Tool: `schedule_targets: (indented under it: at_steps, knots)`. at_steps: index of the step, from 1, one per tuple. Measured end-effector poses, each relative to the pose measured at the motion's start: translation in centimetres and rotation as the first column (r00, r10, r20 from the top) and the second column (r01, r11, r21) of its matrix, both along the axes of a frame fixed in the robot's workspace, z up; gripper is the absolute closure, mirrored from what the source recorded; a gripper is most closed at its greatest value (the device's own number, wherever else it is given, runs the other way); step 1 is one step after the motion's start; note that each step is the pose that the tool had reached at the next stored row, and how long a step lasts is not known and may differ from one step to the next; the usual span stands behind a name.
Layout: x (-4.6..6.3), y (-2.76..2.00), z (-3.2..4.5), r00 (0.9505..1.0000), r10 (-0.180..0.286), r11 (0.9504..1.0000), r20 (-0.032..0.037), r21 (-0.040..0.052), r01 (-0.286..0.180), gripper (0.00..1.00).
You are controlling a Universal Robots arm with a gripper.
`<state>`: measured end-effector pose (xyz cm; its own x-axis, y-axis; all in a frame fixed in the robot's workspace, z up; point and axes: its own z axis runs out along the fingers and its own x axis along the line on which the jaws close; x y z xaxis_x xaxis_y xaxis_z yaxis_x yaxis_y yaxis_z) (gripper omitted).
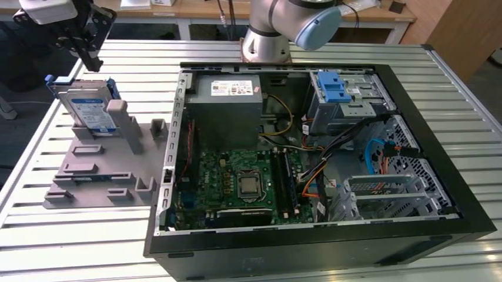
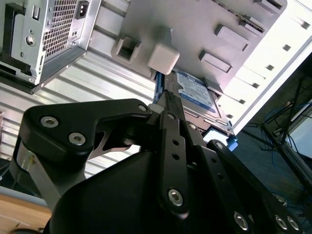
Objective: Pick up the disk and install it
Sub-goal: 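Reach for the disk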
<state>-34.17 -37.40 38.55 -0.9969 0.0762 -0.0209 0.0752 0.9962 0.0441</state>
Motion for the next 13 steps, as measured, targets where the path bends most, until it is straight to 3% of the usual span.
schedule_targets:
  at_steps: [13]
  knots:
    - [-2.2,0.27,-0.13,1.0,0.0,1.0,0.0,0.0,0.0,0.89]
